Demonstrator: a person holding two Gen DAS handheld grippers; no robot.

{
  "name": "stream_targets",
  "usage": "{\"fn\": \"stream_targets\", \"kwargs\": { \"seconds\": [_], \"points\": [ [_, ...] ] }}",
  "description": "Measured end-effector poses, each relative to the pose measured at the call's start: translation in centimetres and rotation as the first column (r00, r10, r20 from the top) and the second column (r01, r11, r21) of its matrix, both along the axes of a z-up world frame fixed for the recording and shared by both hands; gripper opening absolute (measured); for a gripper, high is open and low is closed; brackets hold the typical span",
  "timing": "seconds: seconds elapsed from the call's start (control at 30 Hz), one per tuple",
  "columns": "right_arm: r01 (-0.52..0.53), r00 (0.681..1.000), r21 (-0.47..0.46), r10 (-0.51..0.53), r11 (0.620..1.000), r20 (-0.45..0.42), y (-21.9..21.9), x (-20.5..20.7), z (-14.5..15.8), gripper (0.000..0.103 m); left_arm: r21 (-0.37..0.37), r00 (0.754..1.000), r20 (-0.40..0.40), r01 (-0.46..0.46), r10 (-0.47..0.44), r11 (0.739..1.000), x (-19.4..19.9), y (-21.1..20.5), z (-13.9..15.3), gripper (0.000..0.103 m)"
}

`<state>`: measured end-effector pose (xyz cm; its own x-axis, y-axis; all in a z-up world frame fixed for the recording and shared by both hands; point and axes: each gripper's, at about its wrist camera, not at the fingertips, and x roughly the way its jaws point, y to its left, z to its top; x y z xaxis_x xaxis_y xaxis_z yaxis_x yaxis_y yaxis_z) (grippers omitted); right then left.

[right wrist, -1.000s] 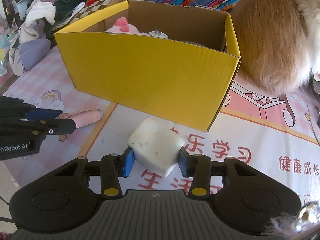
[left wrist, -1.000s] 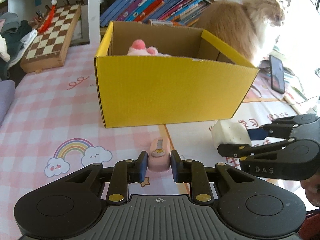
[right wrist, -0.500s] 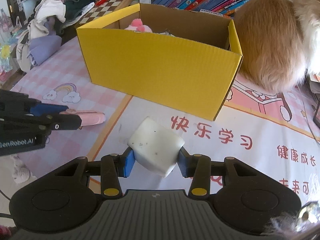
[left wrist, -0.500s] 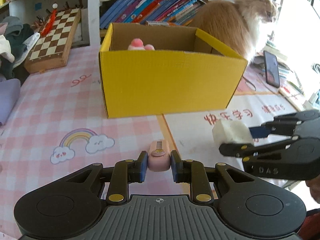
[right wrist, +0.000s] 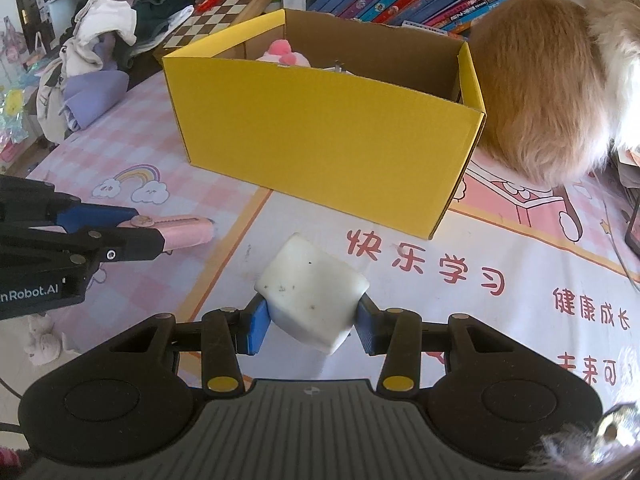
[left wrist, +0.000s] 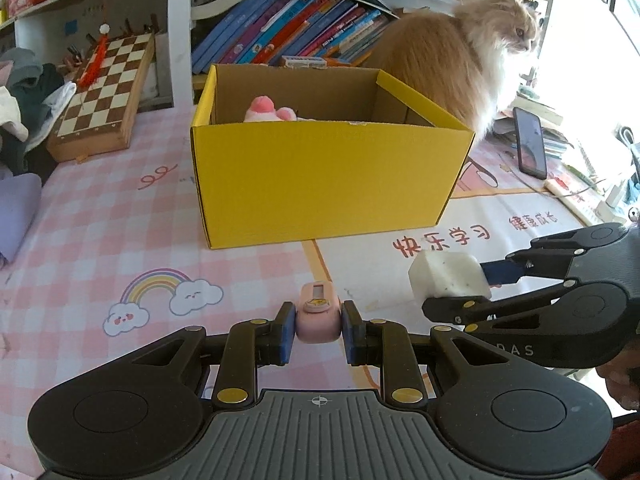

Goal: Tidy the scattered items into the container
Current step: 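Lift the knife with the left tool while the right tool lifts the white cube, then carry the knife with the left tool while the right tool carries the cube over the box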

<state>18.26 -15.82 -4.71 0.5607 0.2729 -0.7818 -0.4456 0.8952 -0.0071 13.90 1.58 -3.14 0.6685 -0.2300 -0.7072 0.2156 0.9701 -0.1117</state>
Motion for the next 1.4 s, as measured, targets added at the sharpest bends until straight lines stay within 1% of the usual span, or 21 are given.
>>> {"fn": "stream_targets", "kwargs": {
  "seconds": [0.37,0.53,0.8,1.0,1.23,1.4],
  "points": [
    [0.005,1.000,-0.007,-0.005,1.000,0.008,-0.2,-0.9,0.6,0.042,-0.009,0.999,0.026,0.019,-0.019,1.000,-0.7,-0.2,1.1,0.023],
    [0.005,1.000,-0.010,-0.005,1.000,0.017,-0.4,-1.3,1.3,0.041,-0.016,0.998,0.056,0.041,-0.040,0.999,-1.0,-0.4,2.2,0.023],
    [-0.007,0.997,0.018,0.006,1.000,0.074,-0.6,-1.3,4.4,0.041,-0.046,0.986,0.147,0.081,-0.074,0.996,-1.0,-0.7,5.5,0.023],
    [-0.039,0.987,0.022,0.035,0.999,0.157,-0.4,-0.5,7.5,0.041,-0.065,0.972,0.218,0.100,-0.084,0.993,0.0,-0.7,8.2,0.023],
    [-0.070,0.969,0.020,0.063,0.997,0.240,-0.5,2.0,11.0,0.041,-0.065,0.958,0.278,0.096,-0.075,0.993,2.2,-0.5,10.5,0.023],
    [-0.081,0.960,0.014,0.074,0.997,0.270,-0.5,4.6,12.2,0.041,-0.068,0.954,0.296,0.064,-0.041,0.996,4.4,-0.1,11.2,0.023]
  ]
}}
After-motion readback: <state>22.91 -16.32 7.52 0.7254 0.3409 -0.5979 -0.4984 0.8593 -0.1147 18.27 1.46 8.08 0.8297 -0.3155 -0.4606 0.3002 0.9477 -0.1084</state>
